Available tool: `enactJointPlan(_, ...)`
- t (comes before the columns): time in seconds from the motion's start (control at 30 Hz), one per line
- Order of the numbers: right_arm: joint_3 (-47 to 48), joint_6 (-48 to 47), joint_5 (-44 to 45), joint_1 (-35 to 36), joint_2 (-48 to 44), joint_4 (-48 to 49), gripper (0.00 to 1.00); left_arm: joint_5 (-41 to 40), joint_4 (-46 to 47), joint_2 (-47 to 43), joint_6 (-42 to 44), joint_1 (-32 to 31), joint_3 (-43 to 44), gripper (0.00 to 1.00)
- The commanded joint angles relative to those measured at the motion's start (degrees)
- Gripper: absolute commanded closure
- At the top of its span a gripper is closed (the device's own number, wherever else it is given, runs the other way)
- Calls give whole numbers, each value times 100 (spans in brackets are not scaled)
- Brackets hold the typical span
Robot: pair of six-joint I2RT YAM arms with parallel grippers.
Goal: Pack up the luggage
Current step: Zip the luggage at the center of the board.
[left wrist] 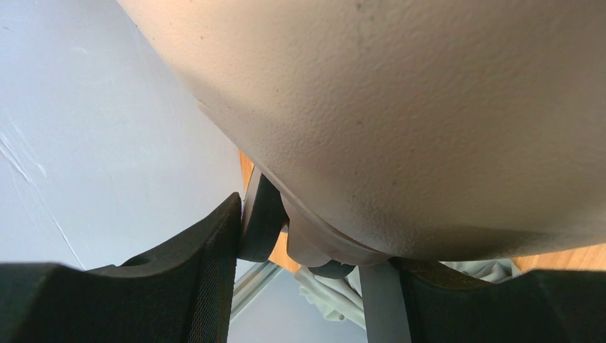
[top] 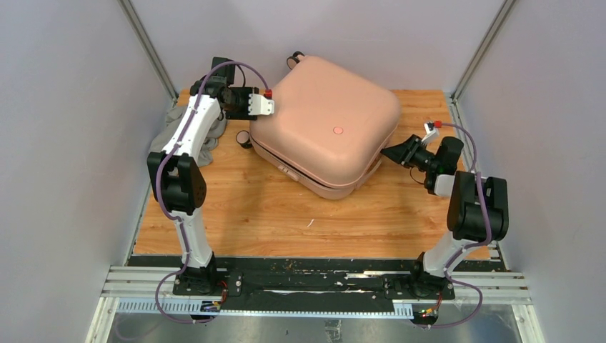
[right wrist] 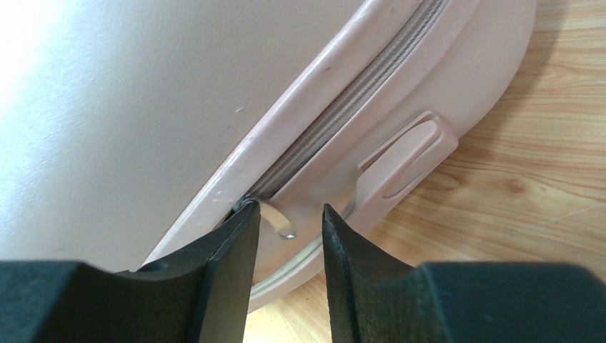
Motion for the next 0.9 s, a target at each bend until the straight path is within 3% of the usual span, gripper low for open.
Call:
enactJointPlan(0.0, -175, -278, -35, 155, -521, -105, 59, 309, 445, -315, -662, -100, 208, 100)
enactJointPlan(0.33, 212, -356, -338, 119, -96, -252, 63, 304, 437, -337, -740, -100, 182, 100)
enactJointPlan(0.87, 40, -248, -396, 131, 276, 41, 64, 313, 444, -290, -770, -100, 282, 100)
